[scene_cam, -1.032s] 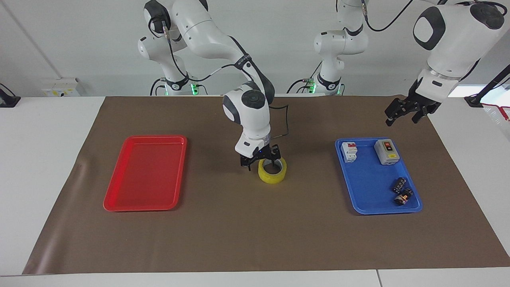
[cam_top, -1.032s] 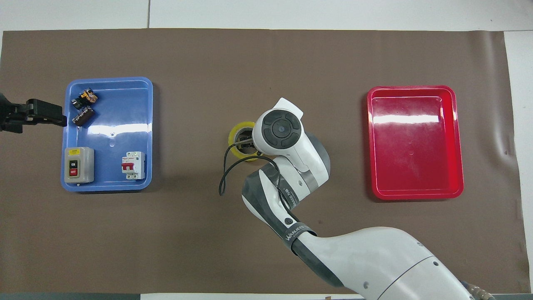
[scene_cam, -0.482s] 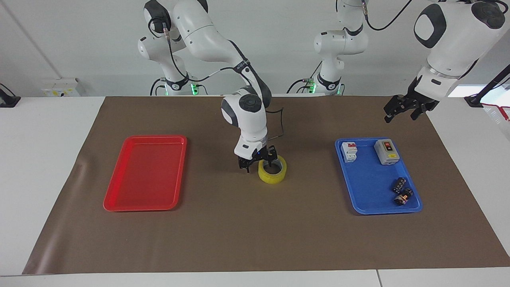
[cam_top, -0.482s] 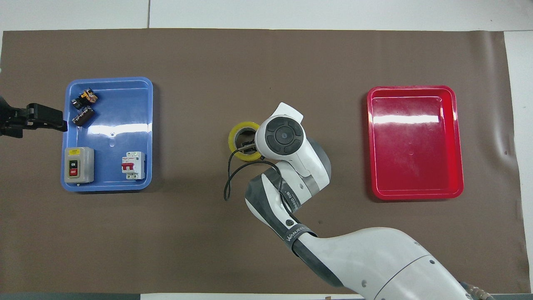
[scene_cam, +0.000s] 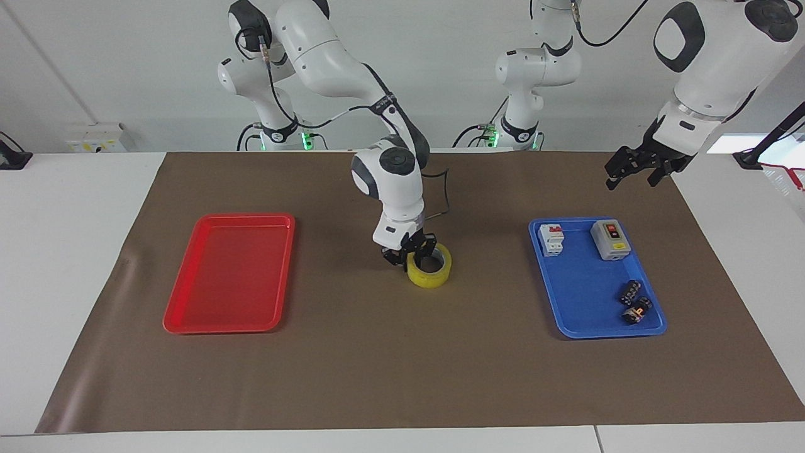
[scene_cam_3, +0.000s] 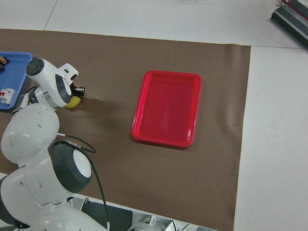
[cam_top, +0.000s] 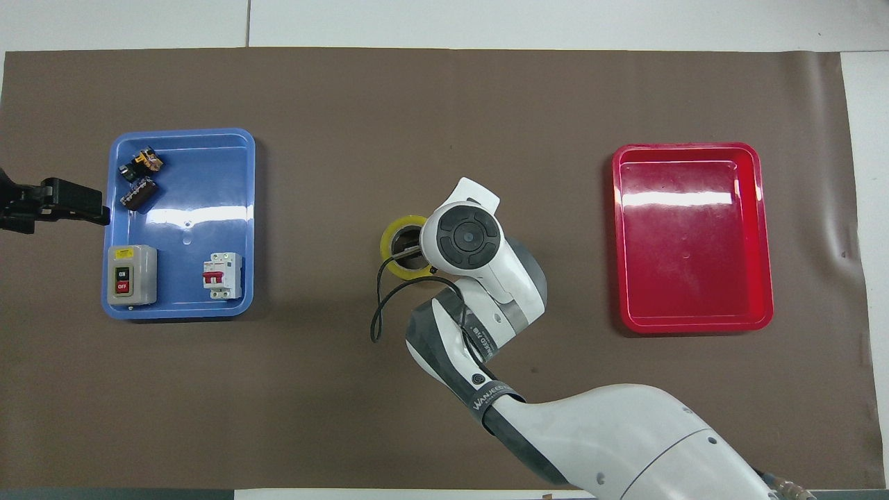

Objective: Place and move tape with both arms
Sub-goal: 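Grasp the yellow tape roll's rim with the right gripper, then carry the tape with the right gripper and lower it into the red tray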

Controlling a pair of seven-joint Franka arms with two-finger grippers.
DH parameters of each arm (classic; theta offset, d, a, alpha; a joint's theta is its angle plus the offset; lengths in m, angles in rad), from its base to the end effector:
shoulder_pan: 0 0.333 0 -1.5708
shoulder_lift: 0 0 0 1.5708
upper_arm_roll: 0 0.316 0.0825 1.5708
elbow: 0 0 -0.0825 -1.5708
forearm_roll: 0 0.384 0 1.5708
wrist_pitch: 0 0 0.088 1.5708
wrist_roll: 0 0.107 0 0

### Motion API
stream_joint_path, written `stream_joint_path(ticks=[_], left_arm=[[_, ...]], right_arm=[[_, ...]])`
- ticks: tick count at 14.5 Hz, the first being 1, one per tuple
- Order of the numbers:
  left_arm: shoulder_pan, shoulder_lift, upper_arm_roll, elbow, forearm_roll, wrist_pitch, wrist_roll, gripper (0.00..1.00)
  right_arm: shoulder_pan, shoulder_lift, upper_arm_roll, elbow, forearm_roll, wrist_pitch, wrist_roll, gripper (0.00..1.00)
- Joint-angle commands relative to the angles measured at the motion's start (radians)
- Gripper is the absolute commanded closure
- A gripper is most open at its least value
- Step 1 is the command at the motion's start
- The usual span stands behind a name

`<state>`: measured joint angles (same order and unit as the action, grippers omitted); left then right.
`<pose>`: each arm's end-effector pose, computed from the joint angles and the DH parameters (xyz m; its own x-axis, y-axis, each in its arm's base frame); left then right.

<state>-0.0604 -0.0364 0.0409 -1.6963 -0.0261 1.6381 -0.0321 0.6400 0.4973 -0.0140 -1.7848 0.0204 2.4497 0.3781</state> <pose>0.5463 -0.0129 0.5909 0.9996 0.0143 -0.0227 0.0149 -0.9995 0.0268 0.5446 0.3948 0.2924 0.9623 0.2255 0.1518 0.2380 -0.9688 -0.0698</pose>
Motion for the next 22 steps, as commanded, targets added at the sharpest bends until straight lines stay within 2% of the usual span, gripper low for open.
stream_joint_path(ticks=[1, 4, 8, 9, 12, 17, 20, 22], left_arm=[[0.005, -0.019, -0.003, -0.003, -0.020, -0.023, 0.021, 0.00], [0.005, -0.020, -0.003, -0.005, -0.020, -0.021, 0.021, 0.00], [0.001, -0.020, -0.003, -0.005, -0.020, -0.018, 0.021, 0.00], [-0.001, -0.020, -0.003, -0.008, -0.020, -0.020, 0.021, 0.00], [-0.001, -0.020, -0.003, -0.011, -0.020, -0.014, 0.021, 0.00], [-0.001, -0.022, -0.003, -0.011, -0.020, -0.012, 0.021, 0.00], [-0.002, -0.022, -0.003, -0.011, -0.020, -0.011, 0.021, 0.00], [-0.002, -0.022, -0.003, -0.011, -0.020, -0.011, 0.021, 0.00]], right_arm=[[-0.002, -0.019, -0.004, -0.022, -0.003, 0.003, -0.002, 1.00], [-0.016, -0.014, -0.009, 0.108, -0.004, -0.162, -0.002, 1.00], [-0.129, -0.032, -0.011, 0.278, -0.007, -0.420, -0.007, 1.00], [-0.163, -0.061, -0.011, 0.294, -0.007, -0.481, -0.013, 1.00], [-0.279, -0.144, -0.009, 0.282, 0.000, -0.592, -0.164, 1.00], [-0.503, -0.189, -0.009, 0.236, 0.007, -0.653, -0.568, 1.00], [-0.592, -0.239, -0.011, 0.098, 0.006, -0.602, -0.700, 1.00], [-0.647, -0.284, -0.009, -0.044, 0.006, -0.479, -0.783, 1.00]])
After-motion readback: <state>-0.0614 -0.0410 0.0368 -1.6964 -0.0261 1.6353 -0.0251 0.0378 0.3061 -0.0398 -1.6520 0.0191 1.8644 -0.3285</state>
